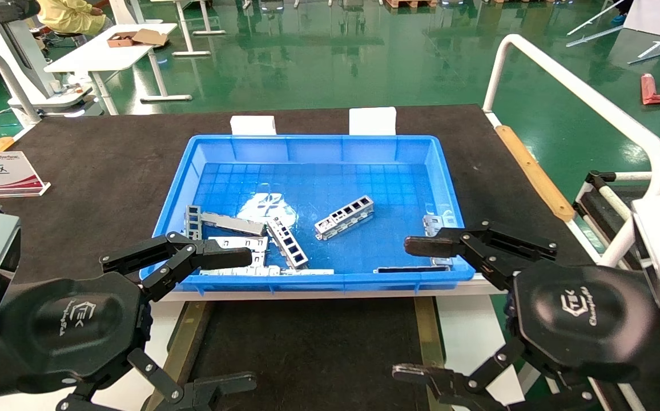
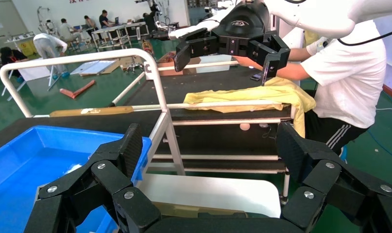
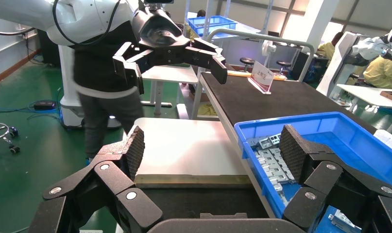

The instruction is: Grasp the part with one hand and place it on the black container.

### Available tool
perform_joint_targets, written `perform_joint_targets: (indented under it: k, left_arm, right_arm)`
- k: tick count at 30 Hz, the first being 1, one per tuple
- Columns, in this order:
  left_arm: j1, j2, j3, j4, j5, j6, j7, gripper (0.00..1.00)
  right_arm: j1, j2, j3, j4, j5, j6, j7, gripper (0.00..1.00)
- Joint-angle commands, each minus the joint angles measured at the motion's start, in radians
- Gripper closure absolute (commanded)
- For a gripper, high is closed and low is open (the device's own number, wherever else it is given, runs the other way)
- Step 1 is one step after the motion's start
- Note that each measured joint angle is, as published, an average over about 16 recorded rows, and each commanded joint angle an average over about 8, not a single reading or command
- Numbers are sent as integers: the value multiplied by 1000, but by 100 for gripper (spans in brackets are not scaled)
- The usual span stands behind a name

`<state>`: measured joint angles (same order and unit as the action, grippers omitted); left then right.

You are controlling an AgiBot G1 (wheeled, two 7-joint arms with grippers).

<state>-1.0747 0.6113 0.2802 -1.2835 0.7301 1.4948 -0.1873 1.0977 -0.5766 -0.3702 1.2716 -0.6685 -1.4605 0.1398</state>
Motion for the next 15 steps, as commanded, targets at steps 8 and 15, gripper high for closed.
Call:
perform_joint_targets:
  k: [8,15]
  left_arm:
    - [0,0,0,0,0,0,0,0]
    - [0,0,0,0,0,0,0,0]
  right_arm:
    - [0,0,0,0,0,0,0,0]
    - [0,0,0,0,0,0,0,0]
